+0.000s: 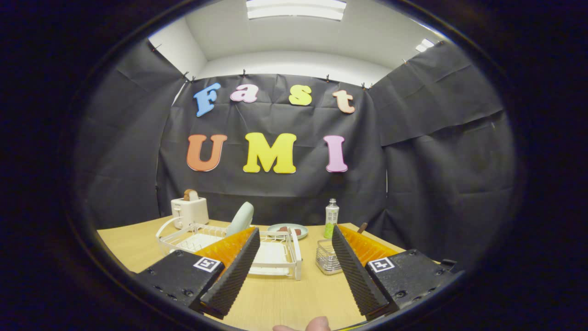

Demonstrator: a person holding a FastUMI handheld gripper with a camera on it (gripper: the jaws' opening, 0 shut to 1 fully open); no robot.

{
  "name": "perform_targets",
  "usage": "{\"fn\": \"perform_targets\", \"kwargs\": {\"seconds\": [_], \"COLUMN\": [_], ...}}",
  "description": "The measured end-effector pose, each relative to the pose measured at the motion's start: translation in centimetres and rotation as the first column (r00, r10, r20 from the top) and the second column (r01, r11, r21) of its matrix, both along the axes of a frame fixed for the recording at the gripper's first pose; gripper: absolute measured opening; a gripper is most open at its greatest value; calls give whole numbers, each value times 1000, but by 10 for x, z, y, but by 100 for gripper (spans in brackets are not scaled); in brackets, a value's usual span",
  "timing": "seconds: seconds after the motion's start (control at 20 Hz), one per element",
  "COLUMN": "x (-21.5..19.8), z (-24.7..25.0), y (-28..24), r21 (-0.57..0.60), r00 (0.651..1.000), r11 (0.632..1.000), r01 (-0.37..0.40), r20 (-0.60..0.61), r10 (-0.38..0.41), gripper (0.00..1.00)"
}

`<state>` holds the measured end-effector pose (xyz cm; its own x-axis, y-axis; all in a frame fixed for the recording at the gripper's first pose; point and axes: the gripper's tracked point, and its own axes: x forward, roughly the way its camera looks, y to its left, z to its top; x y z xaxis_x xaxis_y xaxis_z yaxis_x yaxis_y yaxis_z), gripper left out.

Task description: Take the plate from the dish rack, then take the spoon from the basket and place it into the plate.

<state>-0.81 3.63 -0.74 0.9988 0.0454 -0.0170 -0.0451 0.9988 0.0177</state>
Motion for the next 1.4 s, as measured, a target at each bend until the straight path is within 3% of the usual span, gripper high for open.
{"fn": "perform_targets", "kwargs": {"seconds": [0.35,0.85,1.05,1.4], "x": [11,24,59,139], "z": [-17,-17,17,8], "y": [-6,18,46,117], "r21": [39,0,-27,-10], "r00": [999,998,999,986], "r11": [999,1000,999,994], "r01": [15,-16,-37,-107], "r20": [-37,-55,-15,-132], "r10": [-14,16,37,105], "gripper": [100,100,100,100]}}
